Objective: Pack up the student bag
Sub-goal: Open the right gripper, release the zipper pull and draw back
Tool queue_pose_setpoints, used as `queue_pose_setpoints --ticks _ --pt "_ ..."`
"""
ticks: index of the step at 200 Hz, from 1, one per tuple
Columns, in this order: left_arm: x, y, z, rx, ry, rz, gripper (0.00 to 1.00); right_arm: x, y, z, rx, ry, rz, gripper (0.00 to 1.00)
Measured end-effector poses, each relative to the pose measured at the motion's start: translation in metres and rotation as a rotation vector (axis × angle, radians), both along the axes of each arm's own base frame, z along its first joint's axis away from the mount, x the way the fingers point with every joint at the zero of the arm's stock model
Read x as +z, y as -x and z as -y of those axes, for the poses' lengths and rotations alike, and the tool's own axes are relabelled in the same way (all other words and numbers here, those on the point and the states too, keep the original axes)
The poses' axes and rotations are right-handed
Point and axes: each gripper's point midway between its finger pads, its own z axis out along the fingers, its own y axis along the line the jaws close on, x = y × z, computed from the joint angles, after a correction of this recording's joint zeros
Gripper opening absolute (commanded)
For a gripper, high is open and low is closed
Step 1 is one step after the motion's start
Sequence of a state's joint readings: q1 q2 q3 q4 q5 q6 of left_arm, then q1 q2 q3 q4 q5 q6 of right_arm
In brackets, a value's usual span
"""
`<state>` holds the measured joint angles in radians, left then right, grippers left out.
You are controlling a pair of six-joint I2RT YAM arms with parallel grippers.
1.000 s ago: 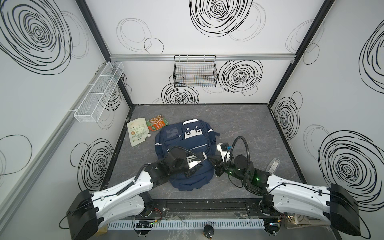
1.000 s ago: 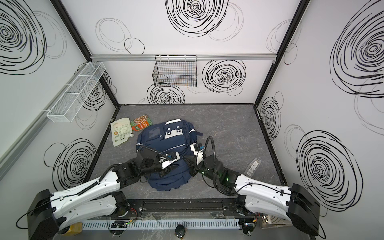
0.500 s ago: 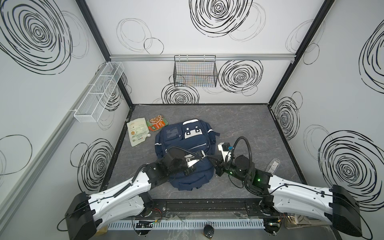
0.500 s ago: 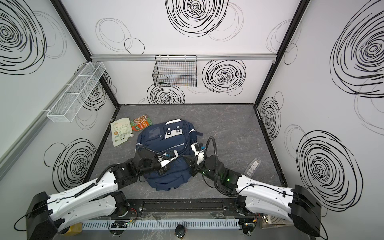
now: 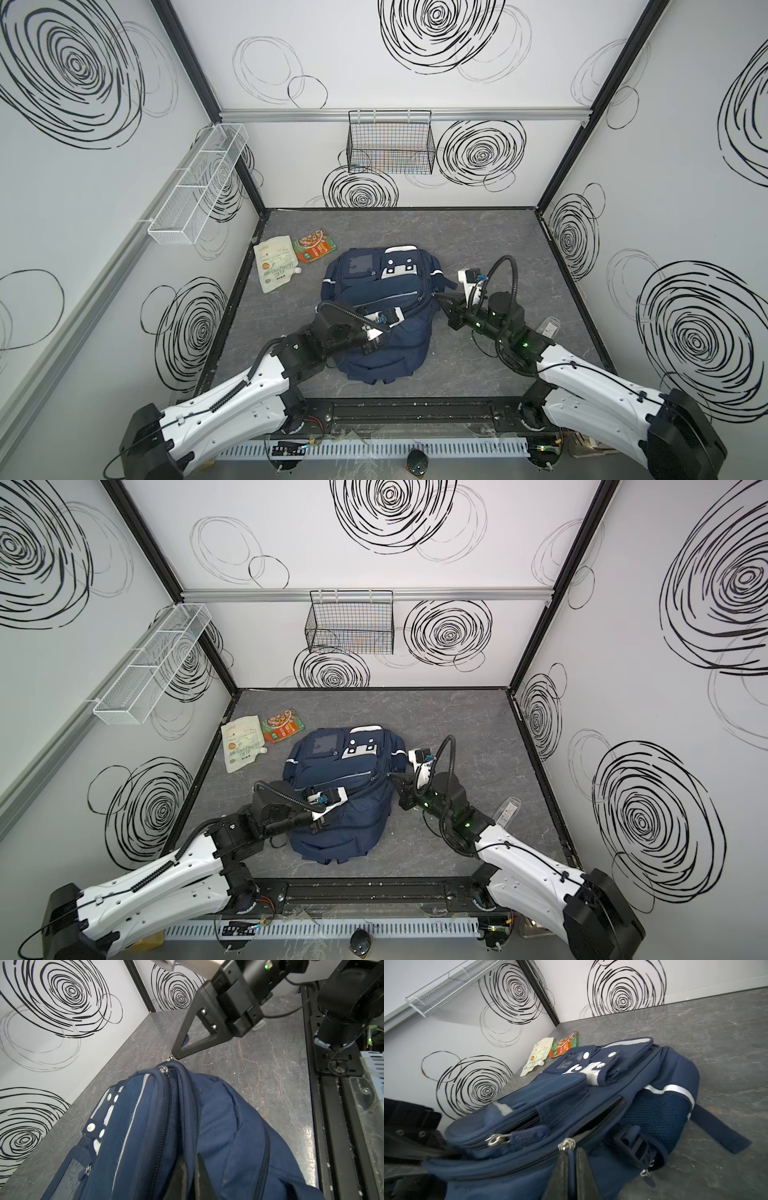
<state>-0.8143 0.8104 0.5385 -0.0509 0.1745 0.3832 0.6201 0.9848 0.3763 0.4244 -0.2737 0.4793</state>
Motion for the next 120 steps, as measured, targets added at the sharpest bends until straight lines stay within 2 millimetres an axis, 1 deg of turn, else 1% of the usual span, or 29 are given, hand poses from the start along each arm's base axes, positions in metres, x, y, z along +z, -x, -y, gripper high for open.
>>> queue_pose_setpoints --ticks 34,60,94,120 --pt "-0.004 0.006 -0.002 -0.032 0.003 -0.014 0.00 -0.027 -0.027 0.004 -0.033 0.028 -0.054 0.00" --pt "-0.006 0.010 -0.004 -0.050 0.002 -0.023 0.00 -0.040 -0.049 0.004 -0.060 0.053 -0.085 0.00" --pt "-0.007 0.007 -0.007 -0.040 -0.001 -0.023 0.00 -0.047 -0.059 -0.003 -0.037 0.047 -0.085 0.00" --pt "-0.008 0.004 -0.009 -0.028 -0.004 -0.026 0.00 -0.048 -0.068 -0.009 -0.011 0.043 -0.078 0.00"
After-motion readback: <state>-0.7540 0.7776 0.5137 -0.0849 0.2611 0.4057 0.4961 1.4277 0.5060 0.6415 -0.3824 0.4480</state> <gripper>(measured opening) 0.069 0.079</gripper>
